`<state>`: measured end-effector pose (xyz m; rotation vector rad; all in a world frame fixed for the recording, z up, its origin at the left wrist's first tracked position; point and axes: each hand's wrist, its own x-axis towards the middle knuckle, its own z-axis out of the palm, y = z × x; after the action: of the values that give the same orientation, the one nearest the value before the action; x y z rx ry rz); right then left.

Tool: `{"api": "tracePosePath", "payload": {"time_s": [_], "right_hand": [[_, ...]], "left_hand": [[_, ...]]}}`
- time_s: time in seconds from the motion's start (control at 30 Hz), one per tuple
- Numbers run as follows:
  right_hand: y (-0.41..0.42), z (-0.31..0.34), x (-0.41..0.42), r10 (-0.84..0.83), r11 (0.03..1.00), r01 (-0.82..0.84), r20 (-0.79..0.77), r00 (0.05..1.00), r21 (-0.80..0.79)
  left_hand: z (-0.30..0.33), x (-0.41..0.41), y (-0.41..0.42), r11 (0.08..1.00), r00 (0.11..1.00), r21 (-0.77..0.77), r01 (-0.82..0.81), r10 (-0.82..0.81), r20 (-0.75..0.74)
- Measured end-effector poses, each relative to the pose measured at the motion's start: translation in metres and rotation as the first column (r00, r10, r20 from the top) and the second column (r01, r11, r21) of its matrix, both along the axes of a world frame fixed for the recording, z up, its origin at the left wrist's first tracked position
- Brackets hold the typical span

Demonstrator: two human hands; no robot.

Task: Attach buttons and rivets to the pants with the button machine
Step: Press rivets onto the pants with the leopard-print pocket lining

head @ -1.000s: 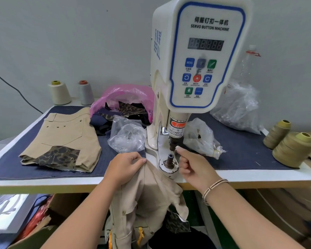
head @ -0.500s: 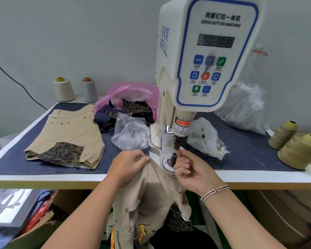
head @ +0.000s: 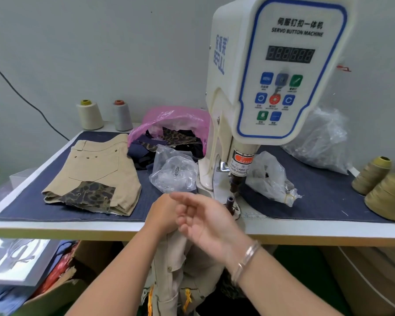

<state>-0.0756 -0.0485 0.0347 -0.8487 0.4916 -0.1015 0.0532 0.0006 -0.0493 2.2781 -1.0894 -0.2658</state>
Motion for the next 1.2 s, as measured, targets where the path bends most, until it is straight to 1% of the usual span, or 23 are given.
{"api": "tracePosePath", "payload": {"time_s": [0.03, 0.07, 0.1, 0.13, 0.17, 0.2, 0.23, 0.27, 0.3, 0.37, 0.47, 0.57, 0.77, 0.8, 0.83, 0.87, 0.9, 0.97, 1.0, 1.07, 1.13, 1.2], "right_hand": [[-0.001, 0.001, 0.017, -0.009, 0.97, 0.002, -0.029, 1.0, -0.245], [-0.007, 0.001, 0.036, -0.041, 0.876, 0.012, -0.05, 0.998, -0.483], [-0.016, 0.002, 0.055, -0.074, 0.713, 0.008, -0.065, 0.995, -0.701], [-0.026, 0.003, 0.074, -0.086, 0.497, -0.026, -0.08, 0.993, -0.868], [-0.037, 0.003, 0.092, -0.08, 0.257, -0.103, -0.127, 0.989, -0.961], [-0.047, 0.0, 0.108, -0.084, 0.039, -0.211, -0.213, 0.973, -0.977], [-0.056, -0.003, 0.121, -0.114, -0.12, -0.32, -0.307, 0.945, -0.94], [-0.062, -0.008, 0.131, -0.165, -0.222, -0.414, -0.385, 0.908, -0.883], [-0.066, -0.012, 0.138, -0.211, -0.283, -0.484, -0.438, 0.874, -0.828], [-0.07, -0.022, 0.145, -0.275, -0.362, -0.527, -0.452, 0.848, -0.769], [-0.069, -0.036, 0.151, -0.35, -0.439, -0.496, -0.366, 0.862, -0.749], [-0.067, -0.049, 0.153, -0.353, -0.508, -0.437, -0.284, 0.892, -0.742], [-0.071, -0.055, 0.153, -0.352, -0.471, -0.377, -0.222, 0.909, -0.797], [-0.071, -0.054, 0.153, -0.349, -0.447, -0.348, -0.197, 0.916, -0.824], [-0.071, -0.053, 0.151, -0.341, -0.403, -0.297, -0.16, 0.926, -0.866], [-0.071, -0.052, 0.149, -0.329, -0.333, -0.225, -0.111, 0.938, -0.916], [-0.07, -0.05, 0.144, -0.313, -0.238, -0.13, -0.051, 0.948, -0.963], [-0.064, -0.045, 0.13, -0.293, 0.001, 0.061, 0.058, 0.954, -0.998], [-0.058, -0.042, 0.122, -0.29, 0.102, 0.138, 0.103, 0.951, -0.985], [-0.047, -0.039, 0.101, -0.293, 0.256, 0.238, 0.16, 0.943, -0.937], [-0.038, -0.038, 0.077, -0.298, 0.412, 0.287, 0.17, 0.939, -0.865], [-0.031, -0.039, 0.049, -0.291, 0.573, 0.324, 0.182, 0.939, -0.753]], "left_hand": [[-0.001, 0.0, 0.0, 1.0, 1.0, -0.004, 0.011, -0.011, 0.008], [0.0, 0.001, 0.0, 0.999, 1.0, -0.038, 0.016, -0.016, 0.0], [0.0, 0.002, -0.001, 0.996, 1.0, -0.087, 0.008, -0.011, -0.027], [0.001, 0.003, -0.001, 0.992, 0.999, -0.13, 0.005, -0.012, -0.052], [0.001, 0.004, -0.002, 0.989, 0.998, -0.15, 0.013, -0.022, -0.055], [0.001, 0.004, -0.003, 0.988, 0.998, -0.15, 0.029, -0.037, -0.047], [0.0, 0.005, -0.002, 0.989, 0.998, -0.145, 0.038, -0.045, -0.05], [0.0, 0.005, -0.002, 0.988, 0.997, -0.148, 0.041, -0.049, -0.054], [-0.001, 0.005, -0.001, 0.988, 0.997, -0.154, 0.032, -0.042, -0.062], [-0.003, 0.005, 0.0, 0.983, 0.996, -0.181, 0.03, -0.043, -0.072], [-0.002, 0.005, -0.001, 0.981, 0.996, -0.186, 0.051, -0.065, -0.066], [-0.003, 0.006, -0.001, 0.986, 0.996, -0.158, 0.056, -0.067, -0.063], [-0.003, 0.007, -0.003, 0.992, 0.998, -0.109, 0.056, -0.06, -0.037], [-0.003, 0.007, -0.003, 0.993, 0.998, -0.109, 0.054, -0.059, -0.036], [-0.002, 0.006, -0.002, 0.992, 0.998, -0.111, 0.051, -0.056, -0.039], [-0.003, 0.006, -0.002, 0.992, 0.998, -0.117, 0.048, -0.053, -0.044], [-0.002, 0.006, -0.002, 0.992, 0.998, -0.121, 0.043, -0.049, -0.048], [-0.001, 0.005, -0.002, 0.991, 0.997, -0.131, 0.037, -0.045, -0.06], [-0.001, 0.005, -0.002, 0.99, 0.997, -0.138, 0.038, -0.047, -0.068], [0.0, 0.006, -0.001, 0.989, 0.996, -0.141, 0.042, -0.053, -0.076], [0.0, 0.006, -0.001, 0.991, 0.997, -0.128, 0.048, -0.056, -0.06], [-0.001, 0.006, -0.001, 0.991, 0.998, -0.121, 0.054, -0.059, -0.036]]}}
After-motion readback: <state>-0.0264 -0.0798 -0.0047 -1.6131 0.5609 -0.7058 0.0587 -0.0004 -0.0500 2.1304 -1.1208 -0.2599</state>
